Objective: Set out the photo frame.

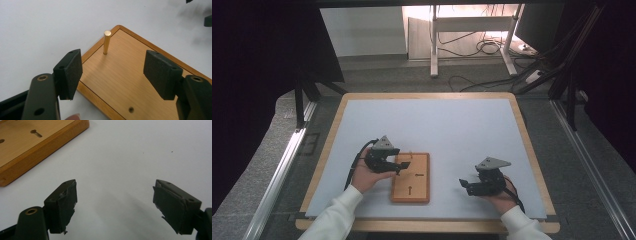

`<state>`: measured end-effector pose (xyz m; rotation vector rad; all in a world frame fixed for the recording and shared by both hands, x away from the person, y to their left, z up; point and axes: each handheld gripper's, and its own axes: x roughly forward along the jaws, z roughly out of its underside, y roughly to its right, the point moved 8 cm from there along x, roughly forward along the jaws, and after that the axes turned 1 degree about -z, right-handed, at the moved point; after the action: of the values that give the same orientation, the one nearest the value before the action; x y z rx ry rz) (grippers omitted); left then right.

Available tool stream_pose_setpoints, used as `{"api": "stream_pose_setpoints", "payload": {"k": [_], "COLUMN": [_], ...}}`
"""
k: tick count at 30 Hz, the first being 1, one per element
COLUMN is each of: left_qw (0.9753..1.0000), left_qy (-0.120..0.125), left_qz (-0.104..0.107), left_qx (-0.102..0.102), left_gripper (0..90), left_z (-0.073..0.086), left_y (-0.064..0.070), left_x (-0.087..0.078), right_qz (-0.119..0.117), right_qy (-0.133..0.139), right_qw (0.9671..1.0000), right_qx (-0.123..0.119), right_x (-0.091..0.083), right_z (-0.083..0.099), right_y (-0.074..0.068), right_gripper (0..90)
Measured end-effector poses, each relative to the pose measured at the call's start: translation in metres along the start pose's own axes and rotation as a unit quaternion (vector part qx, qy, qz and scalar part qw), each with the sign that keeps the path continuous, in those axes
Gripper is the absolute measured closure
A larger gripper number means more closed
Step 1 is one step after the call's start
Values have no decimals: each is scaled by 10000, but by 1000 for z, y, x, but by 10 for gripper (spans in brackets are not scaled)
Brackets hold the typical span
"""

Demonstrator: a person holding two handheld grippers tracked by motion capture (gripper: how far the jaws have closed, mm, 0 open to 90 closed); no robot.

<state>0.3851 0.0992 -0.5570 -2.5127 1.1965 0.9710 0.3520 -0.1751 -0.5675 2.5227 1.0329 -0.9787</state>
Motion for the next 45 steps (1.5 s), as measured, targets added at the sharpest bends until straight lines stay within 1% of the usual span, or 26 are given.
{"api": "stream_pose_setpoints", "payload": {"k": [3, 6, 7, 8, 10, 12, 13, 17, 18, 19, 26, 27, 28, 30, 32, 35, 41, 45], "left_qw": [10000, 9999, 9999, 9999, 9998, 9999, 9999, 9998, 9997, 9997, 9997, 9997, 9997, 9997, 9997, 9994, 9994, 9990], "left_qy": [-42, -84, -82, -76, -78, -82, -86, -176, -190, -184, -105, -89, -65, -34, -26, -15, -57, -69], "left_qz": [-9, -62, -34, 20, 86, 102, 104, 109, 105, 113, 138, 155, 180, 203, 231, 342, 350, 438], "left_qx": [-41, -70, -96, -107, -146, -100, -76, 78, 87, 141, 189, 176, 147, 131, 103, -6, 51, -5], "left_gripper": [330, 381, 394, 433, 448, 496, 496, 546, 582, 607, 758, 779, 779, 818, 829, 829, 836, 834], "left_z": [-3, -6, -8, -9, -11, -11, -11, -9, -8, -8, -10, -10, -10, -11, -11, -11, -11, -11], "left_y": [-2, -5, -5, -6, -8, -9, -8, -7, -6, -6, -5, -6, -6, -7, -8, -9, -9, -10], "left_x": [7, 15, 18, 20, 25, 28, 30, 35, 36, 37, 37, 37, 36, 35, 35, 35, 35, 35], "right_qz": [6, 19, 22, 28, 29, 15, 15, 21, 33, 36, 53, 53, 53, 53, 53, 64, 70, 76], "right_qy": [-1, -4, -9, -21, -24, -31, -31, -35, -56, -63, -98, -99, -99, -104, -101, -93, -77, -63], "right_qw": [10000, 10000, 10000, 10000, 10000, 10000, 10000, 10000, 10000, 10000, 9999, 9999, 9999, 9999, 9999, 9999, 9999, 9999], "right_qx": [-18, -13, -17, -33, -40, -47, -47, -37, -44, -43, -62, -62, -62, -56, -52, -63, -53, -62], "right_x": [0, 0, 0, 0, 1, 1, 1, 1, 2, 2, 3, 3, 3, 3, 3, 3, 3, 3], "right_z": [0, 0, 0, 1, 1, 1, 1, 2, 2, 2, 3, 3, 3, 3, 3, 3, 2, 2], "right_y": [0, 0, 0, 0, 0, 0, 0, 0, 0, 0, 0, 0, 0, 0, 1, 1, 1, 0], "right_gripper": [199, 199, 200, 200, 200, 200, 200, 201, 201, 202, 202, 202, 202, 201, 201, 201, 201, 201]}}
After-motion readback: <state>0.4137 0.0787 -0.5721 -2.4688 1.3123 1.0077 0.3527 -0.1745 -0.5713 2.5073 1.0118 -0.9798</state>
